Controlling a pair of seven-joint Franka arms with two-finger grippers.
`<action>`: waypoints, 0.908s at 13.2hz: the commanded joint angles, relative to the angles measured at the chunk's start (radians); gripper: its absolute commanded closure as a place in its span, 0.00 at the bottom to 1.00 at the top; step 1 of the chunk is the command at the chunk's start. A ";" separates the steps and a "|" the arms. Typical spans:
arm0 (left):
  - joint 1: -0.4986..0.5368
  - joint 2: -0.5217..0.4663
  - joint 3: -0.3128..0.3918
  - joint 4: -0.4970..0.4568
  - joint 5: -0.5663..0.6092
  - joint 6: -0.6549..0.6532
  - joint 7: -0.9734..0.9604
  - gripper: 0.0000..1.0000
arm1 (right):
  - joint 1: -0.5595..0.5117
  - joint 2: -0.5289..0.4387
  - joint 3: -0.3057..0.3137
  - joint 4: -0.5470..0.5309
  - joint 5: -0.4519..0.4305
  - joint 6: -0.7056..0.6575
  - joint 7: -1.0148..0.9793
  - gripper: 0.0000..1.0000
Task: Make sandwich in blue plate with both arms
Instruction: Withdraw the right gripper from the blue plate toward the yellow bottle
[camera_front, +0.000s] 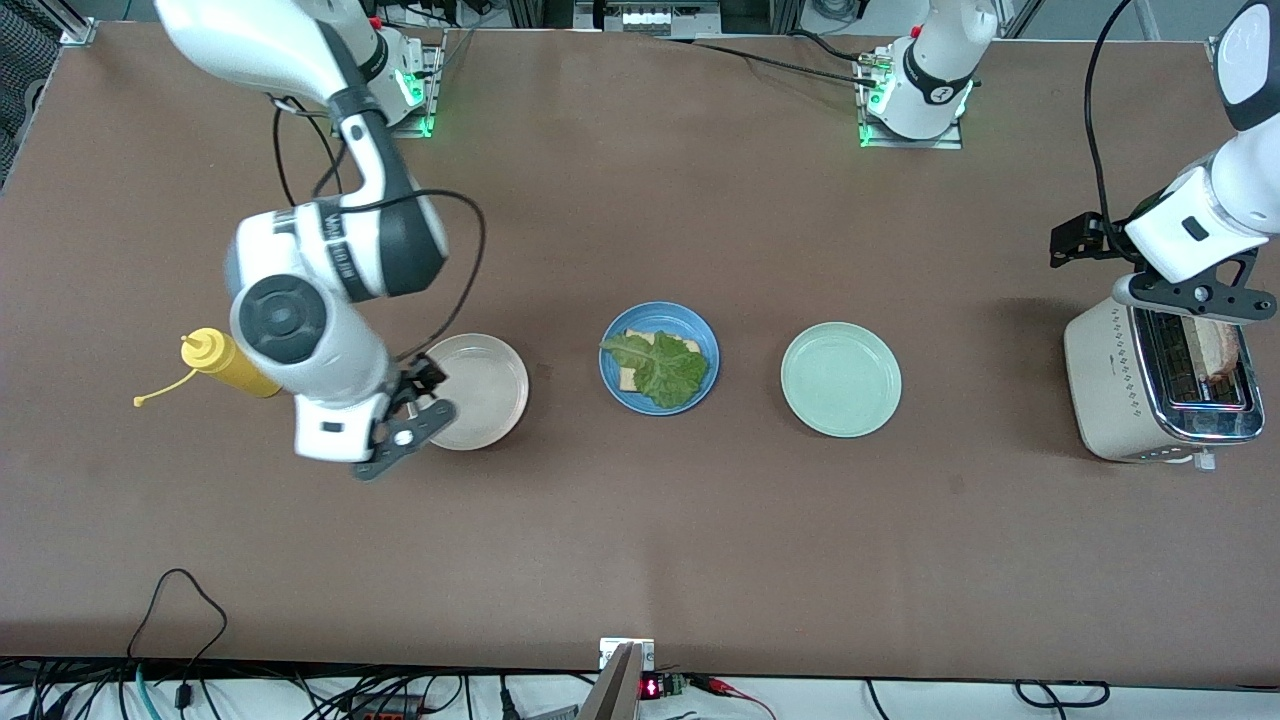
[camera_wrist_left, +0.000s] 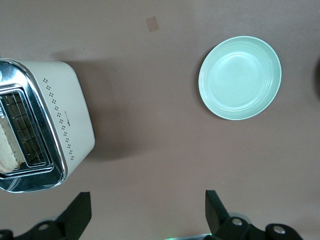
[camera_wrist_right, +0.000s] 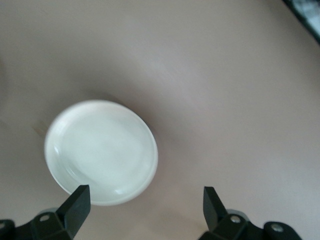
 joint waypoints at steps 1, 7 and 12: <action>0.008 0.001 -0.002 0.017 -0.013 -0.002 0.020 0.00 | -0.053 -0.109 -0.004 -0.128 -0.013 -0.022 0.016 0.00; 0.008 0.001 -0.002 0.017 -0.012 0.001 0.015 0.00 | -0.350 -0.286 0.000 -0.298 0.017 -0.008 -0.296 0.00; 0.006 0.002 -0.004 0.017 -0.012 0.003 0.015 0.00 | -0.618 -0.312 0.000 -0.357 0.348 -0.013 -0.911 0.00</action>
